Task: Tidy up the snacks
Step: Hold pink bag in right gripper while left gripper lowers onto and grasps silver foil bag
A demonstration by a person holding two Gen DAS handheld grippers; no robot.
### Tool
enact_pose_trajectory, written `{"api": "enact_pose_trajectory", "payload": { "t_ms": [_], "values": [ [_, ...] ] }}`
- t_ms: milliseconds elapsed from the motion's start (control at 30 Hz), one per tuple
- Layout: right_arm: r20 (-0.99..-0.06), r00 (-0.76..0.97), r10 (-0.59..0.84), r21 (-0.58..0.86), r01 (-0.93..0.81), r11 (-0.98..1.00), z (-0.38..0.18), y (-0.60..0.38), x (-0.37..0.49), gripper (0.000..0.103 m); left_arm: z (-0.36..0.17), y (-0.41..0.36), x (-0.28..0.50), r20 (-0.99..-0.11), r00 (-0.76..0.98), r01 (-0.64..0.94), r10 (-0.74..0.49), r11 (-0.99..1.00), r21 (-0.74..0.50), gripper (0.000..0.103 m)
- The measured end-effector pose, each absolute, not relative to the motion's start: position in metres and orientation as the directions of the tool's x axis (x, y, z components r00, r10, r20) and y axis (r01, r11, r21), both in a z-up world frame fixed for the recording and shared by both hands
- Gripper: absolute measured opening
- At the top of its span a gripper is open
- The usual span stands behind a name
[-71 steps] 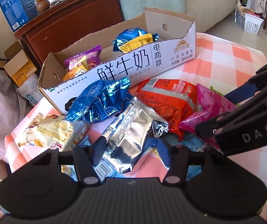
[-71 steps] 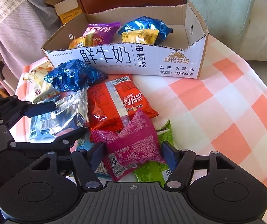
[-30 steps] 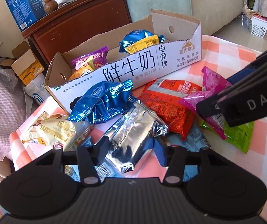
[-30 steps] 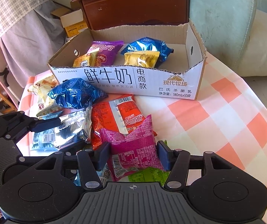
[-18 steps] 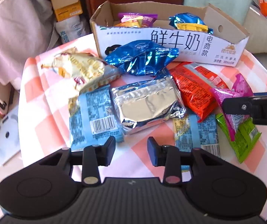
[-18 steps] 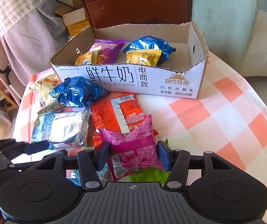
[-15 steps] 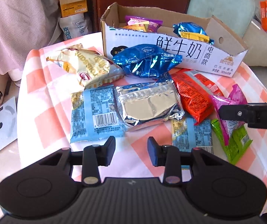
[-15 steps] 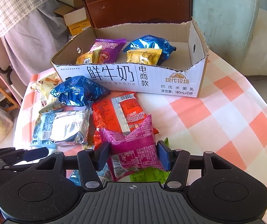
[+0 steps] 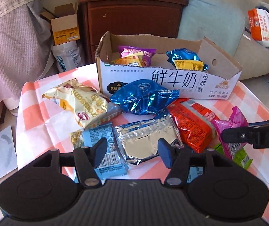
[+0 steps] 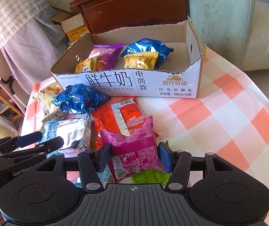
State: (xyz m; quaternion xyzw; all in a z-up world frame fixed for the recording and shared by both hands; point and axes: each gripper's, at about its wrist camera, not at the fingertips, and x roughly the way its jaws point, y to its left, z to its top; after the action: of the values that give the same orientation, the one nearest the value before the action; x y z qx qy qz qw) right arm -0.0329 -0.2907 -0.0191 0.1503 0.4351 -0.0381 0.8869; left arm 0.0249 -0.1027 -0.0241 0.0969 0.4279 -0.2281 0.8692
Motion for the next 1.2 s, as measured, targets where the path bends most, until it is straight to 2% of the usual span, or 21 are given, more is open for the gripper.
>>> {"api": "enact_pose_trajectory", "payload": {
  "t_ms": [167, 333, 633, 767, 1000, 1100, 1200],
  "values": [
    [-0.778, 0.626, 0.063, 0.238, 0.201, 0.950, -0.015, -0.293, -0.034, 0.054, -0.034, -0.117, 0.032, -0.770, 0.539, 0.599, -0.341, 0.798, 0.066, 0.070],
    [-0.776, 0.627, 0.068, 0.240, 0.194, 0.951, -0.014, -0.292, -0.031, 0.054, -0.037, -0.119, 0.043, -0.758, 0.522, 0.637, -0.392, 0.770, 0.040, 0.076],
    [-0.800, 0.600, 0.011, 0.201, 0.249, 0.947, -0.028, -0.294, -0.004, 0.054, -0.045, -0.116, 0.034, -0.750, 0.532, 0.601, -0.393, 0.799, 0.007, 0.076],
    [-0.801, 0.598, 0.013, 0.199, 0.247, 0.948, -0.031, -0.290, 0.001, 0.054, -0.045, -0.114, 0.023, -0.756, 0.538, 0.599, -0.373, 0.800, 0.032, 0.075],
    [-0.795, 0.604, 0.058, 0.227, 0.208, 0.951, -0.034, -0.286, 0.001, 0.054, -0.045, -0.112, -0.001, -0.778, 0.544, 0.561, -0.315, 0.826, 0.058, 0.074],
    [-0.795, 0.600, 0.085, 0.238, 0.181, 0.954, -0.033, -0.284, -0.003, 0.054, -0.050, -0.111, -0.011, -0.803, 0.537, 0.543, -0.257, 0.834, 0.096, 0.070],
    [-0.794, 0.600, 0.099, 0.241, 0.161, 0.957, -0.032, -0.280, -0.009, 0.054, -0.052, -0.106, -0.017, -0.817, 0.521, 0.513, -0.248, 0.856, 0.067, 0.069]
  ]
}}
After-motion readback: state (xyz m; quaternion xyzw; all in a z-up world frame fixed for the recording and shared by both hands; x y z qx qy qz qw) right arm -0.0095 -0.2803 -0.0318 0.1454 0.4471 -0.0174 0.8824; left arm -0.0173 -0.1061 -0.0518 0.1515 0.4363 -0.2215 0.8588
